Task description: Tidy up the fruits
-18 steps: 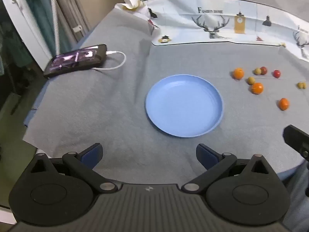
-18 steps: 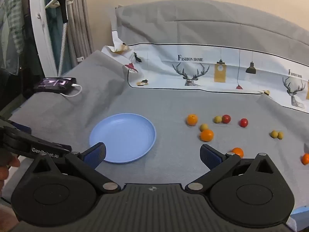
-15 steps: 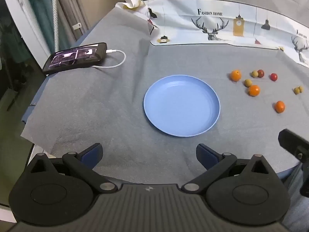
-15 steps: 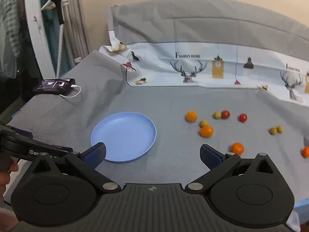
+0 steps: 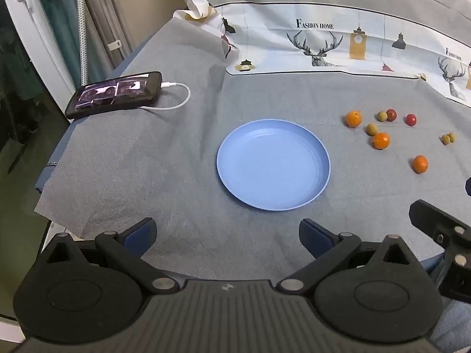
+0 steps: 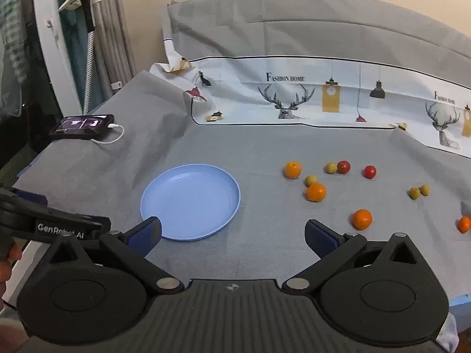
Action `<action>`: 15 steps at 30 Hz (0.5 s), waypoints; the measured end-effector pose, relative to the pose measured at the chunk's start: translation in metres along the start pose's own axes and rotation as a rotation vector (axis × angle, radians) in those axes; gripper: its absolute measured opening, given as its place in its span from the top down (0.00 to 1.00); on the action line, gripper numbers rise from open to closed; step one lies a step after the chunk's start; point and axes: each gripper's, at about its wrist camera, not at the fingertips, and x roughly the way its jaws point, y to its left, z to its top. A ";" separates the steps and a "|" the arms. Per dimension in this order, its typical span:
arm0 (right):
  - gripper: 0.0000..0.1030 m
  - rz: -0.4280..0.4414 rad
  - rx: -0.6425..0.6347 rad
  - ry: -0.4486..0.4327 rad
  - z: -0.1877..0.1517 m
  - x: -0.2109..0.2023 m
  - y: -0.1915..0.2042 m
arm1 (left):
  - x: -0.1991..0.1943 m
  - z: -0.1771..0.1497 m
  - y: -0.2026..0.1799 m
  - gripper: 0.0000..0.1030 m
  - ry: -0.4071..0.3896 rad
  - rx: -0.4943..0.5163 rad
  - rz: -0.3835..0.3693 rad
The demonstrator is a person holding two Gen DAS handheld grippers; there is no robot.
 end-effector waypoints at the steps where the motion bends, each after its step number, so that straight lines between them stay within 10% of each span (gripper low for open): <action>1: 0.00 -0.009 0.001 -0.003 0.000 0.000 0.003 | 0.000 0.000 0.000 0.00 0.003 -0.001 -0.003; 15: 0.00 -0.015 -0.017 0.000 0.001 0.000 0.010 | -0.002 0.001 0.004 0.00 -0.005 -0.032 -0.021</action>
